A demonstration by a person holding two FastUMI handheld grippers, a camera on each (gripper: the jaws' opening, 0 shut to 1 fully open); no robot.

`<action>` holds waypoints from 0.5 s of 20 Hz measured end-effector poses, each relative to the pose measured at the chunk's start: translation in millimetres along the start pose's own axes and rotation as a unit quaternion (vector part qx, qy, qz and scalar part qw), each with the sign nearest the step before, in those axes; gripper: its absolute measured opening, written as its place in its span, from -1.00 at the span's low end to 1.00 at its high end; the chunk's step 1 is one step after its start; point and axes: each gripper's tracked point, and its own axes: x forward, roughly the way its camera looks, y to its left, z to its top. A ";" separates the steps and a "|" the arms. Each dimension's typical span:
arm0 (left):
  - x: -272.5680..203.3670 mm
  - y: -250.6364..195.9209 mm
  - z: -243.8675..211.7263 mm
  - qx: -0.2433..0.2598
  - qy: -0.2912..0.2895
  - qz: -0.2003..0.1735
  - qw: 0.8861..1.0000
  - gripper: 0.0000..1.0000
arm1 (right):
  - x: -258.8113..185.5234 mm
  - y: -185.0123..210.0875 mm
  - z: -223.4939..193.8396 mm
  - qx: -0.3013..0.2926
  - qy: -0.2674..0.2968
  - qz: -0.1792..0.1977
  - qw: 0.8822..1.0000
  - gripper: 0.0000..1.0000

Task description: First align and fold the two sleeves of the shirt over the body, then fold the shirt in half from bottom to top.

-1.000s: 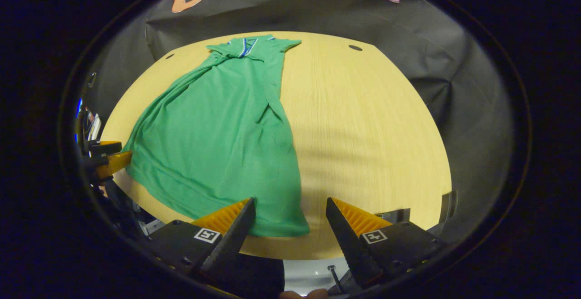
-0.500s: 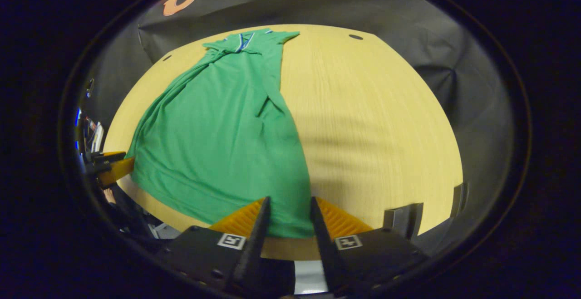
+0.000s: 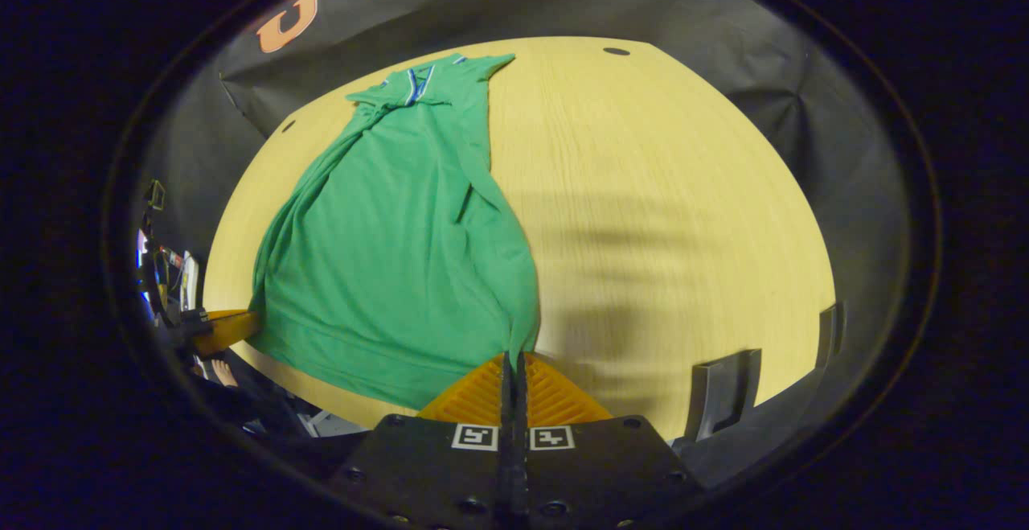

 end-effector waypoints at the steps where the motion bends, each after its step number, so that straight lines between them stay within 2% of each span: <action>1: -4.9 0.1 6.7 -0.003 -0.006 -0.005 1.000 -0.87 | -5.9 0.7 6.8 0.002 -0.007 0.003 1.000 -1.00; 6: -30.2 -0.6 56.5 -0.037 -0.053 -0.027 0.998 -0.88 | -32.4 6.1 54.9 0.009 -0.047 0.017 0.999 -1.00; 10: -30.4 2.2 105.7 -0.050 -0.089 -0.030 0.994 -0.89 | -40.2 10.2 113.6 0.014 -0.096 0.021 0.995 -1.00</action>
